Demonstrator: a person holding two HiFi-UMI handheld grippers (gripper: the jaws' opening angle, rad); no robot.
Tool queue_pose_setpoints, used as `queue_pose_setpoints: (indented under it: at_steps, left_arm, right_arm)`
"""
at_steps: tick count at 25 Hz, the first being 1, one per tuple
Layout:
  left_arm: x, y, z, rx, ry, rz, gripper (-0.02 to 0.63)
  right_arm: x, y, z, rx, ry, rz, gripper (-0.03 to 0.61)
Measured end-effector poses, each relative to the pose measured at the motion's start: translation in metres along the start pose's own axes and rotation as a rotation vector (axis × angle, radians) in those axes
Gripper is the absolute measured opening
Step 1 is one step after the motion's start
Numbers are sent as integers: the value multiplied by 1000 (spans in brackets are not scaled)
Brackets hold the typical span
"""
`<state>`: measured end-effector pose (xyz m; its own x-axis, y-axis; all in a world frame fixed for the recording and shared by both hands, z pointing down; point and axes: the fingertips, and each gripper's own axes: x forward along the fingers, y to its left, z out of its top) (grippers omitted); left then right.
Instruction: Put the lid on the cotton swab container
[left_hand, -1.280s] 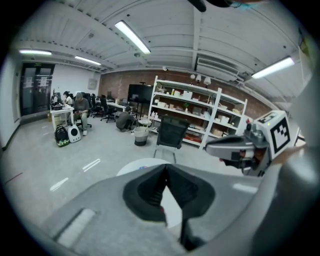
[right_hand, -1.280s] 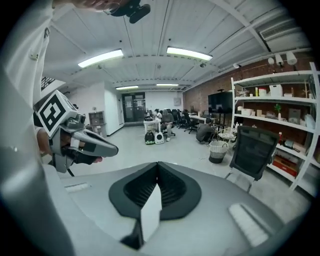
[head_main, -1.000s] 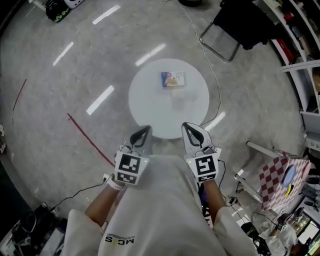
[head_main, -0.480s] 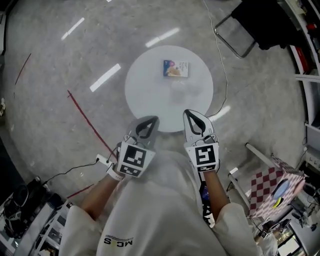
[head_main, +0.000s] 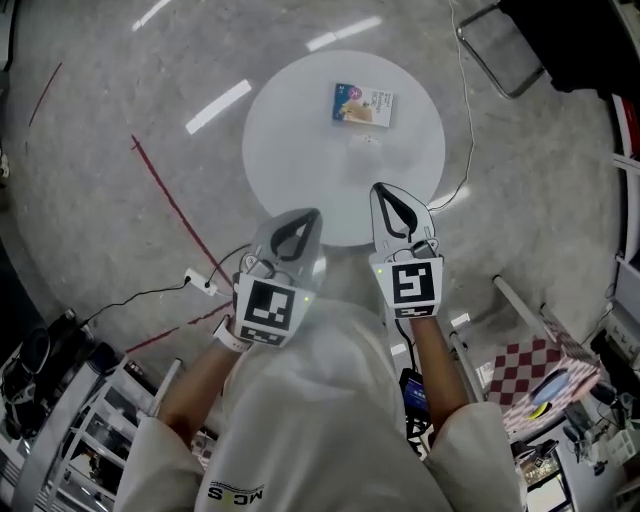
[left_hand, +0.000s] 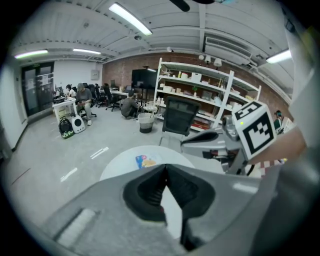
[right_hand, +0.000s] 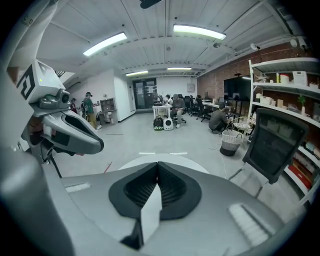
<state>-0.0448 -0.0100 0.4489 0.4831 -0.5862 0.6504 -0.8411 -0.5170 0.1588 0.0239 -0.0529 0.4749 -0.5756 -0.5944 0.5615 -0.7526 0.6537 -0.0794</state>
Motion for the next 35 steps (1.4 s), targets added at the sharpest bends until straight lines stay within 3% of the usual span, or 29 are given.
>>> queue_pose_setpoints:
  at_steps: [10, 22, 30, 35]
  left_arm:
    - [52, 11, -27, -31, 19, 9, 0]
    - [79, 26, -48, -59, 44, 4, 0]
    - [91, 32, -45, -104, 32, -8, 0]
    - [92, 32, -45, -91, 44, -15, 0]
  right_arm:
    - [60, -23, -49, 4, 64, 25, -2]
    - [107, -31, -80, 6, 132, 42, -2]
    - [127, -40, -95, -5, 176, 33, -2]
    - [136, -46, -98, -4, 192, 12, -2]
